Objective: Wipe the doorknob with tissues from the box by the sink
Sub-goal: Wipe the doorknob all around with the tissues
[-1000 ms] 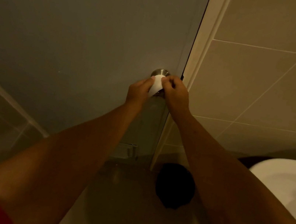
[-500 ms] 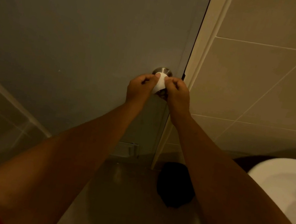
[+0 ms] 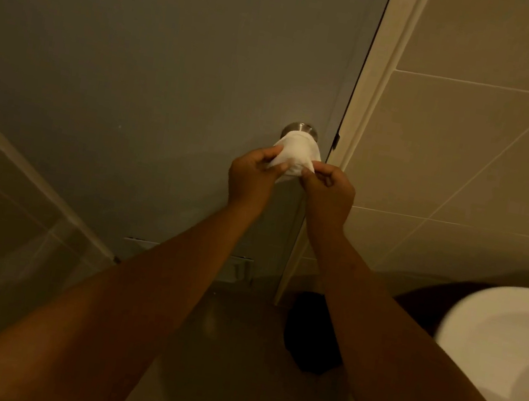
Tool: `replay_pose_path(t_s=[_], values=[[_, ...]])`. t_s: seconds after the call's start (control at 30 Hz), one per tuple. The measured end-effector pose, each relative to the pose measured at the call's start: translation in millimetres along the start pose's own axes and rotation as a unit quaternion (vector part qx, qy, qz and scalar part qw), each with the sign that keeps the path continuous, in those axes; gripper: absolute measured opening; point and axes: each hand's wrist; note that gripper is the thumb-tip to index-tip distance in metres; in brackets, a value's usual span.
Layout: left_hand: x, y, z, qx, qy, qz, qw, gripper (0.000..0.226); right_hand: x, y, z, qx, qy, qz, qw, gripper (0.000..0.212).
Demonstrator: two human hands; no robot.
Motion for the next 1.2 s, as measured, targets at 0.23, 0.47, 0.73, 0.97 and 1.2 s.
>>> replay_pose_path(t_s=[0.23, 0.47, 0.73, 0.97, 1.2], values=[[-10.2, 18.8, -2.2, 0.083, 0.008, 0.021, 0.996, 0.045, 20.7, 12.2, -5.8, 0.055, 0.011, 0.029, 0.998, 0.035], [-7.3, 31.3, -10.0, 0.192, 0.227, 0.211, 0.931, 0.043, 14.2, 16.9, -11.1, 0.114, 0.001, -0.011, 0.993, 0.033], [-7.2, 37.7, -19.3, 0.274, 0.332, 0.311, 0.847, 0.048, -2.4, 9.8, -1.7, 0.037, -0.194, -0.175, 0.965, 0.029], [-4.9, 13.1, -8.2, 0.132, 0.019, 0.019, 0.991, 0.046, 8.6, 17.9, -4.6, 0.026, -0.272, -0.27, 0.923, 0.033], [0.1, 2.5, 6.5, 0.069, -0.077, -0.089, 0.991, 0.038, 50.8, 25.2, -9.5, 0.124, -0.431, -0.252, 0.857, 0.046]])
Point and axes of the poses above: each hand's wrist, its own y-axis towards the middle knuckle, its own z-axis out of the palm, x = y × z, and after that the axes turned 13 degrees about z, right-handed
